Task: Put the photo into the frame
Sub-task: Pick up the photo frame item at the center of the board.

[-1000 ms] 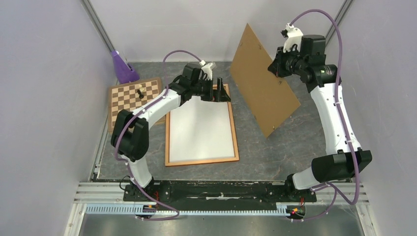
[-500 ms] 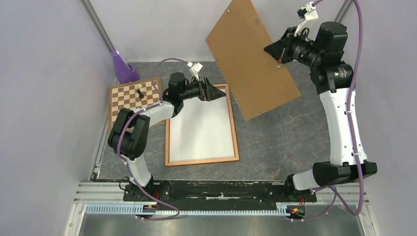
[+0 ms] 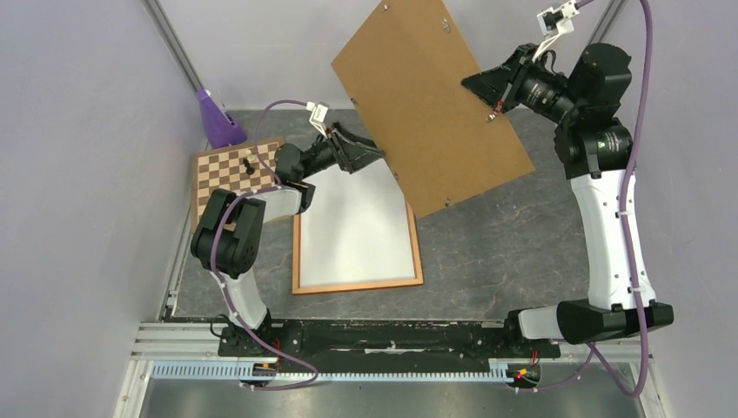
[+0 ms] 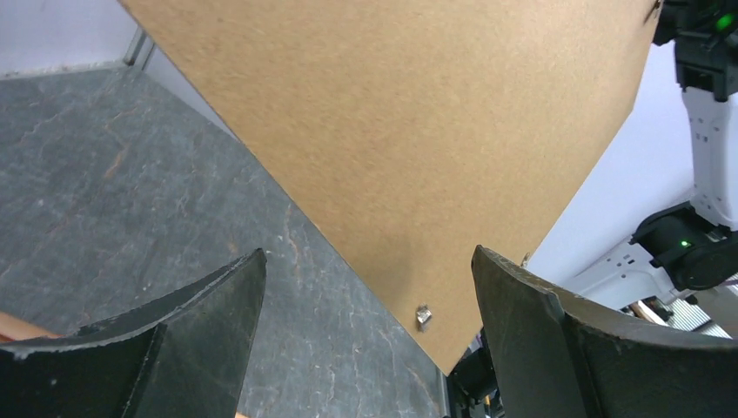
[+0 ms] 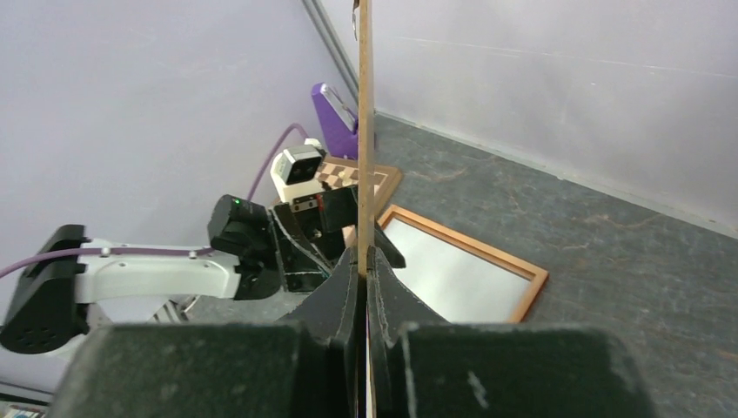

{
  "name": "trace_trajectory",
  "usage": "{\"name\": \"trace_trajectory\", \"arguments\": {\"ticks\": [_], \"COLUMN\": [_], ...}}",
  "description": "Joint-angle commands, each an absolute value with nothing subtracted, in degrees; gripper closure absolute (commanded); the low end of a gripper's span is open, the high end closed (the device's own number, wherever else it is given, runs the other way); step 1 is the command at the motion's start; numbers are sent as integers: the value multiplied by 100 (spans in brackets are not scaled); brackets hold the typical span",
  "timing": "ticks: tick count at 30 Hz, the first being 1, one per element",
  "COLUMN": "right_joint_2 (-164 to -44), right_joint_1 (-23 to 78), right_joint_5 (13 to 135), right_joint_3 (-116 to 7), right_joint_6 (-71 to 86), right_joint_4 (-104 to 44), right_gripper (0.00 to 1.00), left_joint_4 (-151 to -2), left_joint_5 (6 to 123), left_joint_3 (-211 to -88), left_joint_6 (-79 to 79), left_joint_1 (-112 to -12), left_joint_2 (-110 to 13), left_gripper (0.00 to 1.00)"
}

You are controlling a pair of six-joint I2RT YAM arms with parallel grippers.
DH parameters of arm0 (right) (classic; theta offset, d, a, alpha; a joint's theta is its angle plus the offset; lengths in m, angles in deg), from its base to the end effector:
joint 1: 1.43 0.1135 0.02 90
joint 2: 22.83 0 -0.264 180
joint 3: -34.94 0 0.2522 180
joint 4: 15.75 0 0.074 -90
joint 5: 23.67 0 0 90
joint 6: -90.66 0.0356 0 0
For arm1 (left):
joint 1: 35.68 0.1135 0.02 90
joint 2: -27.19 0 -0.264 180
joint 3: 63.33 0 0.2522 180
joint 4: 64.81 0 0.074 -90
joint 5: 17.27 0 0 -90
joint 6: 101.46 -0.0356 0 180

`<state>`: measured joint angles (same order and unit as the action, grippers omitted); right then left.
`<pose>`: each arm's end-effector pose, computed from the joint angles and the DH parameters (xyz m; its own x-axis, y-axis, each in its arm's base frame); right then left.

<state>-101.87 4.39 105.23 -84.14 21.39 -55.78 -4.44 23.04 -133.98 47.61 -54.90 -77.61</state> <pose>0.2610 0.0491 0.5349 -0.2489 0.2515 -0.9353 -0.6581 0.6645 0.3539 0.3529 -0.1518 0.2700 -0.5224 -0.4056 -0.7501 0.7993 0.0735 -0.5964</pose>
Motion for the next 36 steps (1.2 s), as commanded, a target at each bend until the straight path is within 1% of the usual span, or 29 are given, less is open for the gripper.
{"name": "trace_trajectory", "arguments": {"ticks": [1, 13, 17, 22, 26, 29, 31, 34, 36], "right_joint_2": [-9813, -9528, -9446, -9340, -9239, -9177, -9153, -9075, -9044], "right_joint_1": [437, 419, 361, 204, 30, -56, -108, -325, -382], "right_joint_5": [10848, 10996, 11039, 11121, 11218, 11272, 11337, 11413, 11456], "right_joint_3": [-8169, -7546, -7403, -7262, -7113, -6979, -6906, -6704, -6585], "right_joint_6": [2700, 3050, 3128, 3216, 3325, 3384, 3404, 3496, 3534], "right_joint_4": [-4571, -4055, -3946, -3798, -3613, -3500, -3459, -3267, -3180], "right_gripper": [100, 100, 100, 100, 100, 100, 100, 100, 100], "left_joint_4": [972, 1055, 1055, 1055, 1055, 1055, 1055, 1055, 1055], "left_joint_5": [2171, 2192, 2198, 2212, 2166, 2145, 2108, 2070, 2044], "left_joint_3": [-13365, -13302, -13239, -13170, -13056, -12992, -12979, -12974, -12983], "left_joint_6": [5529, 5634, 5731, 5911, 5932, 5930, 5930, 5977, 6005], "left_joint_1": [-5484, -5626, -5742, -5815, -5817, -5807, -5800, -5801, -5792], "left_joint_2": [-7939, -7655, -7460, -7259, -7075, -6941, -6876, -6798, -6761], "left_gripper": [6, 17, 24, 37, 45, 56, 61, 73, 78]}}
